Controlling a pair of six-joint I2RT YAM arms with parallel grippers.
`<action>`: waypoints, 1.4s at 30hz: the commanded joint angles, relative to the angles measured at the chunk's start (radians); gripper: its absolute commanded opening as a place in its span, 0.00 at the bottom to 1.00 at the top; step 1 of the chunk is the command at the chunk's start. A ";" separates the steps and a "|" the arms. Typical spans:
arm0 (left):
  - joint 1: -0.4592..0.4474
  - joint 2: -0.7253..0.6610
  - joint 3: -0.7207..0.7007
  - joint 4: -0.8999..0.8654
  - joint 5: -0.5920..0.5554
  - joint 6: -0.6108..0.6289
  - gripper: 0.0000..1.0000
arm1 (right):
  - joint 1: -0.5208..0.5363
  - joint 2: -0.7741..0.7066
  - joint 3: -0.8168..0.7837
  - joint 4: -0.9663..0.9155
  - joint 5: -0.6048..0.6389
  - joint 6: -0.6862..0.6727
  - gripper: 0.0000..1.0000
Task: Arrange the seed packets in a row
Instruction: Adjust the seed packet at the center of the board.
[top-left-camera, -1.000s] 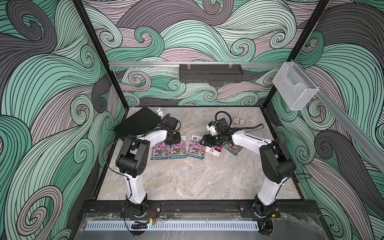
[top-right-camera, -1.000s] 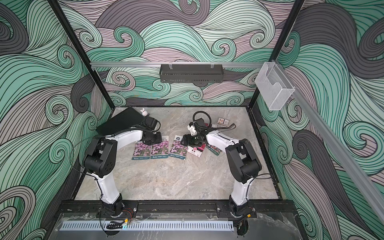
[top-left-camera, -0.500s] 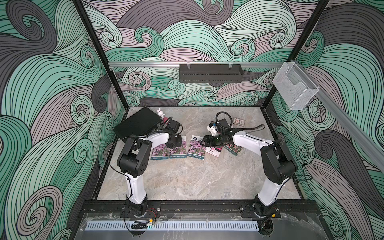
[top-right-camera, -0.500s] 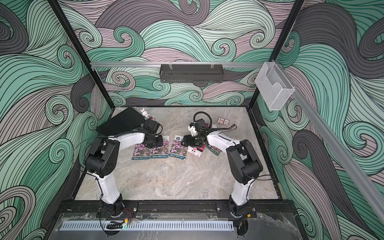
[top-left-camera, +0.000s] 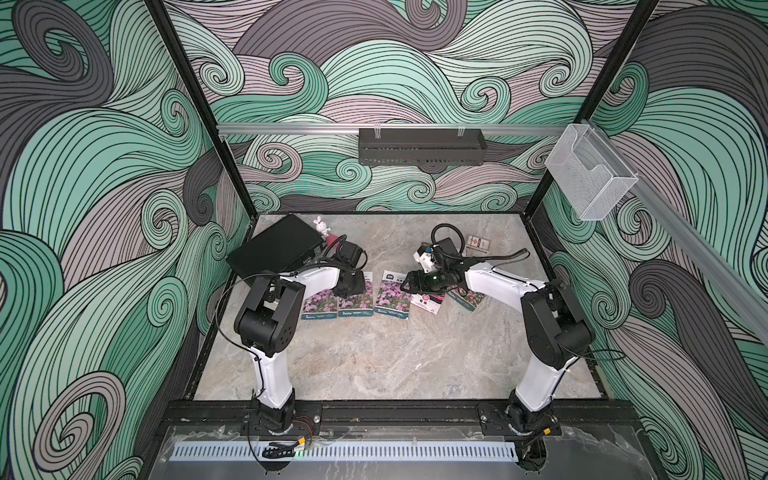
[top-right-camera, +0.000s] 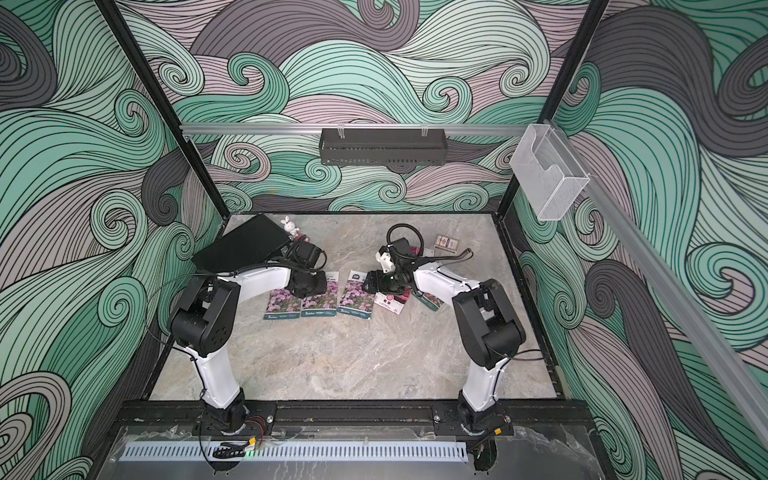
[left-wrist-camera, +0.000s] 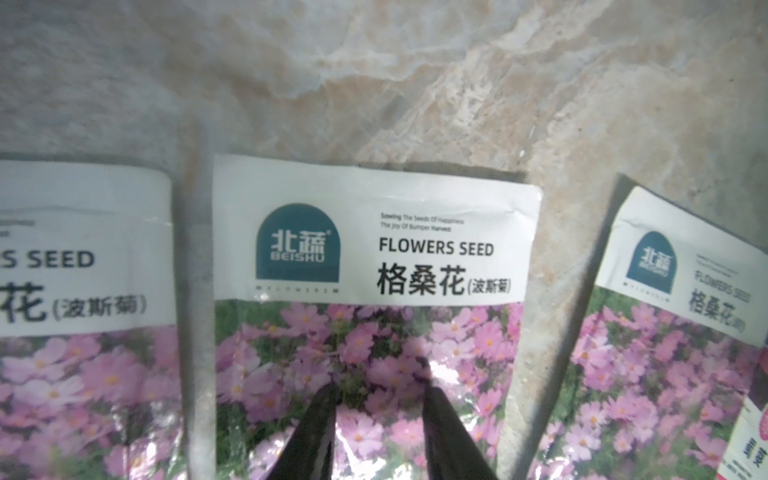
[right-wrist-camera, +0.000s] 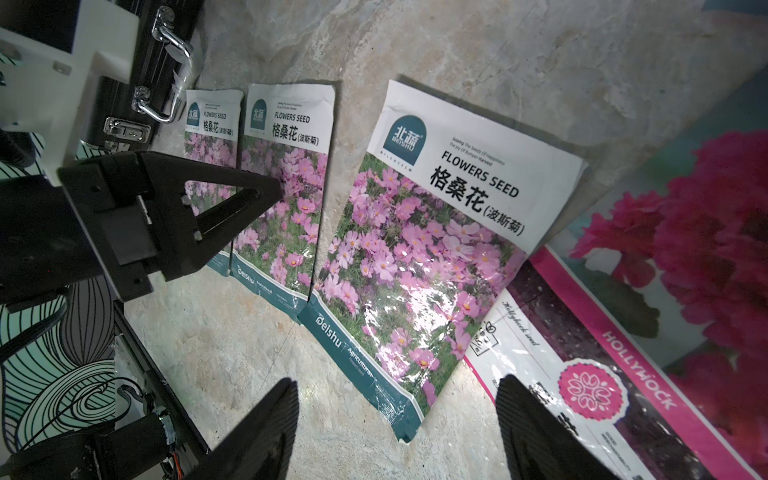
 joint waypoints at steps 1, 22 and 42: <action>-0.017 -0.015 -0.019 -0.028 -0.012 -0.029 0.37 | -0.001 -0.016 -0.015 0.003 -0.016 0.000 0.77; -0.019 -0.334 0.140 -0.215 -0.053 0.006 0.38 | 0.077 0.092 0.087 -0.044 0.053 -0.013 0.77; -0.003 -0.590 -0.002 -0.191 -0.102 0.063 0.39 | 0.095 0.343 0.347 -0.253 0.243 -0.168 0.77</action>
